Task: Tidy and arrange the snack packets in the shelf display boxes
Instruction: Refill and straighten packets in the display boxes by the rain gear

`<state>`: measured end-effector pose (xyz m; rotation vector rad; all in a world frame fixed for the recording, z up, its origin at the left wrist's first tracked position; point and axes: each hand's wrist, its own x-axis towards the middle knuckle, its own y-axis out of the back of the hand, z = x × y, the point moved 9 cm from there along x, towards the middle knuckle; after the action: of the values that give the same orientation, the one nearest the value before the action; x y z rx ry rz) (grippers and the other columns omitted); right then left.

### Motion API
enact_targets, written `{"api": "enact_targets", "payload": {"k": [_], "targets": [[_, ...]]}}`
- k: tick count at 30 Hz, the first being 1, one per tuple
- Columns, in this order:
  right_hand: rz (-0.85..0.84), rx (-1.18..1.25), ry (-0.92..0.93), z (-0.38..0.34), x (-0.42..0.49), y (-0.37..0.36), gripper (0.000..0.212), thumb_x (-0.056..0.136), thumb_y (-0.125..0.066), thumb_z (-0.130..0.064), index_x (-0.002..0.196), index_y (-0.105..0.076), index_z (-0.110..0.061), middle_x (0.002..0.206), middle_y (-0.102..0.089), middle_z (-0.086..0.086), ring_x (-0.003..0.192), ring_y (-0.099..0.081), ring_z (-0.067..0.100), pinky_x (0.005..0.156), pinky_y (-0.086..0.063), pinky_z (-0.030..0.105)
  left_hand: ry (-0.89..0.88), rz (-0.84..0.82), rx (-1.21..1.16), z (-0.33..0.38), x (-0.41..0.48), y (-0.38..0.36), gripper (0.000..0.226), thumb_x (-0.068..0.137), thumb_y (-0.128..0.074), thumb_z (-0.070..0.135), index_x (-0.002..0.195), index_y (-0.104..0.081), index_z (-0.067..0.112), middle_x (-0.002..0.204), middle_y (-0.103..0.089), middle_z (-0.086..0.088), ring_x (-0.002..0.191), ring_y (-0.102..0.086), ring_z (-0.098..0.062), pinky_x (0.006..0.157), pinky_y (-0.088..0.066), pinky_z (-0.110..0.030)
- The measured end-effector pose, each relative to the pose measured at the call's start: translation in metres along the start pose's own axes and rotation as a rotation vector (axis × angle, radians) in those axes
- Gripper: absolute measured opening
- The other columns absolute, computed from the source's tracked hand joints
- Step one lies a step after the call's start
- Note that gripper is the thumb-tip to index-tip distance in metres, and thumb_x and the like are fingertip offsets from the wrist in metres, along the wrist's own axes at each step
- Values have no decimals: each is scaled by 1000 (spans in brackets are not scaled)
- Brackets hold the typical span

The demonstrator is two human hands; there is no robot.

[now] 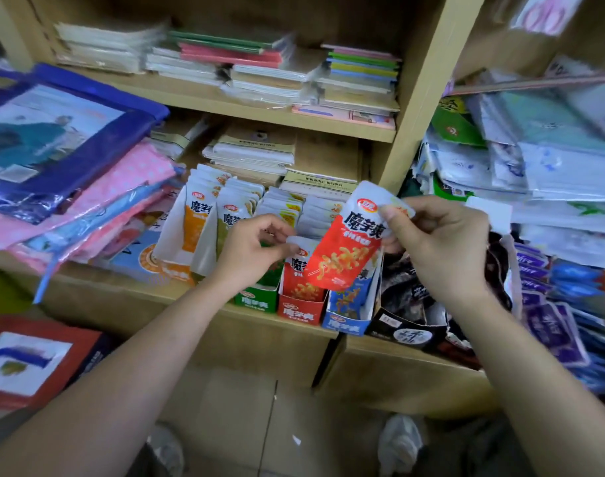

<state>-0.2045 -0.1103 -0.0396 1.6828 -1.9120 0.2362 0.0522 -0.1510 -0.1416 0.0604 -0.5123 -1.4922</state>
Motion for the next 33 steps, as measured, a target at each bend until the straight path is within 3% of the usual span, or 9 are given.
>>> {"api": "enact_targets", "payload": {"k": [5, 7, 13, 16, 20, 24, 26, 29, 33], "targets": [[-27, -57, 31, 25, -14, -34, 13, 89, -75, -18, 83, -72, -30, 67, -72, -1, 59, -72, 13, 61, -62, 38, 145, -67, -257, -11, -2, -2, 20, 83, -78, -1, 91, -76, 17, 85, -71, -3, 78, -72, -19, 73, -62, -29], [-80, -121, 63, 33, -17, -47, 10, 90, -75, -21, 81, -75, -26, 68, -72, -4, 60, -71, 11, 60, -61, 39, 167, -76, -284, -14, -3, -2, 21, 84, -77, -1, 92, -76, 18, 89, -72, -7, 82, -73, -22, 75, -61, -29], [-332, -379, 124, 53, -40, -85, 20, 90, -75, -19, 72, -74, -12, 56, -60, -14, 57, -62, 4, 56, -43, 14, 151, -25, -227, -15, -7, 5, 20, 85, -78, 5, 93, -79, 23, 93, -76, 2, 89, -74, -20, 77, -62, -32], [-317, -376, 128, 55, -42, -83, 20, 90, -76, -21, 71, -73, -13, 57, -60, -15, 57, -62, 4, 56, -47, 19, 142, -15, -168, -5, -12, 9, 19, 87, -76, 4, 95, -77, 21, 92, -77, 4, 88, -74, -16, 72, -59, -22], [-234, -255, 41, 62, -50, -84, 10, 84, -81, -15, 78, -73, -12, 65, -66, -10, 60, -62, 5, 60, -53, 25, -12, -67, -35, 20, -21, 10, 30, 86, -77, 3, 106, -75, 26, 111, -73, 5, 99, -70, -11, 79, -55, -19], [-186, 35, -173, 75, -66, -85, 18, 82, -82, -7, 87, -65, -13, 83, -68, 0, 70, -70, 16, 66, -59, 28, -215, -119, 152, 38, -39, -1, 40, 83, -83, 17, 121, -72, 21, 120, -61, 4, 115, -62, -16, 85, -56, -25], [-231, 52, -154, 72, -66, -86, 14, 83, -79, -5, 84, -67, -12, 87, -65, 1, 70, -71, 20, 65, -58, 31, -314, -80, 290, 43, -43, -3, 36, 85, -82, 17, 119, -74, 20, 118, -61, 7, 114, -61, -13, 88, -55, -32], [-385, -11, -47, 61, -51, -80, 12, 78, -66, -1, 80, -72, -10, 83, -69, 0, 67, -69, 19, 60, -52, 24, -427, -45, 437, 52, -46, -8, 26, 87, -80, 15, 112, -77, 18, 109, -63, 9, 105, -62, -11, 89, -52, -39], [-260, -137, 74, 57, -12, -44, 9, 83, -74, -3, 87, -74, -11, 84, -69, -9, 75, -65, 9, 62, -51, 20, -568, -56, 553, 70, -55, -16, 11, 84, -81, 13, 93, -78, 18, 95, -66, 8, 92, -61, -10, 78, -52, -34]]}}
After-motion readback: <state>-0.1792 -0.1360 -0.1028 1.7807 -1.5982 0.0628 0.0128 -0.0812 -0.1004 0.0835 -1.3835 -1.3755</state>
